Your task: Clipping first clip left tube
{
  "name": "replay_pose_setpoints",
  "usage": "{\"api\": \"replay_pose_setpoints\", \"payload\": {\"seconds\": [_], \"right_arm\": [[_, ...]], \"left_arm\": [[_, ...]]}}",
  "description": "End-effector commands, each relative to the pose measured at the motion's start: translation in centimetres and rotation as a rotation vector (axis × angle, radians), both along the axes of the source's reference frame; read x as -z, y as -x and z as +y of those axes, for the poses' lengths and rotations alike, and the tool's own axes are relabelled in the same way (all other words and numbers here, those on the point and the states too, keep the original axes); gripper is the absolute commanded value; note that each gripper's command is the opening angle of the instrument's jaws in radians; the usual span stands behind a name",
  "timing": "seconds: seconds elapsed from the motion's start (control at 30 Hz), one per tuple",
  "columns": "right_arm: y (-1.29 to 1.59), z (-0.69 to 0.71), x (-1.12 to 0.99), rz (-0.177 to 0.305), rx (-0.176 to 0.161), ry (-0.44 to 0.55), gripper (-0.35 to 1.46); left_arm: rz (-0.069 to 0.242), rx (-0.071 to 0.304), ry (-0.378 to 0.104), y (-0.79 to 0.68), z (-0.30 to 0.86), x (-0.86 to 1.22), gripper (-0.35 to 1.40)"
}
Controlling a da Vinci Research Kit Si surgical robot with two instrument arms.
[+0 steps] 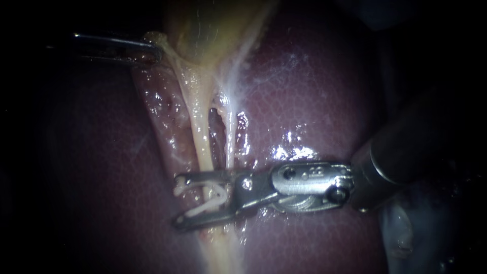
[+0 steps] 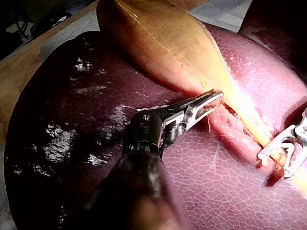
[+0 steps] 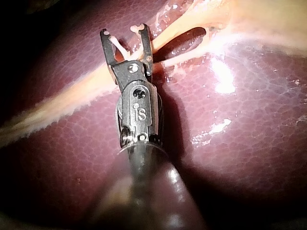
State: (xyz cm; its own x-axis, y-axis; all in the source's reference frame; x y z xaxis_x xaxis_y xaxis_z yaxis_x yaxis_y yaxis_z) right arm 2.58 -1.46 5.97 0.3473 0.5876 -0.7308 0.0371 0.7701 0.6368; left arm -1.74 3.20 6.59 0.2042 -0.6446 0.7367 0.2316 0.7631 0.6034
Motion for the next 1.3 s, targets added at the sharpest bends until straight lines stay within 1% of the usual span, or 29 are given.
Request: {"api": "replay_pose_setpoints", "payload": {"seconds": [0.03, 0.13, 0.37, 0.4, 0.5, 0.53, 0.7, 0.87, 1.03, 1.2, 1.3], "right_arm": [[0.00, 0.00, 0.02, 0.001, 0.001, -0.001, 0.48], [0.03, 0.00, 0.11, 0.003, 0.004, -0.003, 0.48], [0.18, 0.01, 0.39, 0.007, 0.011, -0.025, 0.48], [0.21, 0.02, 0.41, 0.009, 0.014, -0.028, 0.48], [0.34, 0.05, 0.46, 0.006, 0.009, -0.034, 0.48], [0.39, 0.07, 0.48, 0.004, 0.004, -0.033, 0.48], [0.52, 0.15, 0.52, 0.005, 0.005, -0.040, 0.48], [0.61, 0.17, 0.46, 0.003, 0.002, -0.051, 0.48], [0.64, 0.20, 0.33, -0.003, -0.004, -0.064, 0.48], [0.65, 0.18, 0.13, -0.014, -0.015, -0.083, 0.48], [0.64, 0.17, 0.00, -0.015, -0.014, -0.097, 0.48]], "left_arm": [[0.000, 0.000, 0.000, 0.00, 0.00, -0.01, -0.35], [0.000, -0.001, 0.000, -0.01, 0.00, -0.01, -0.35], [-0.002, -0.003, 0.000, -0.04, 0.00, -0.02, -0.35], [-0.002, -0.003, 0.000, -0.05, 0.00, -0.02, -0.35], [-0.002, -0.003, 0.000, -0.05, 0.00, -0.02, -0.35], [-0.002, -0.003, 0.000, -0.05, 0.00, -0.02, -0.35], [-0.002, -0.003, 0.000, -0.05, 0.00, -0.02, -0.35], [-0.002, -0.004, 0.000, -0.06, 0.00, -0.02, -0.35], [-0.002, -0.004, 0.000, -0.07, 0.00, -0.02, -0.35], [-0.002, -0.004, 0.000, -0.07, 0.00, -0.02, -0.35], [-0.002, -0.004, 0.000, -0.07, 0.00, -0.02, -0.35]]}}
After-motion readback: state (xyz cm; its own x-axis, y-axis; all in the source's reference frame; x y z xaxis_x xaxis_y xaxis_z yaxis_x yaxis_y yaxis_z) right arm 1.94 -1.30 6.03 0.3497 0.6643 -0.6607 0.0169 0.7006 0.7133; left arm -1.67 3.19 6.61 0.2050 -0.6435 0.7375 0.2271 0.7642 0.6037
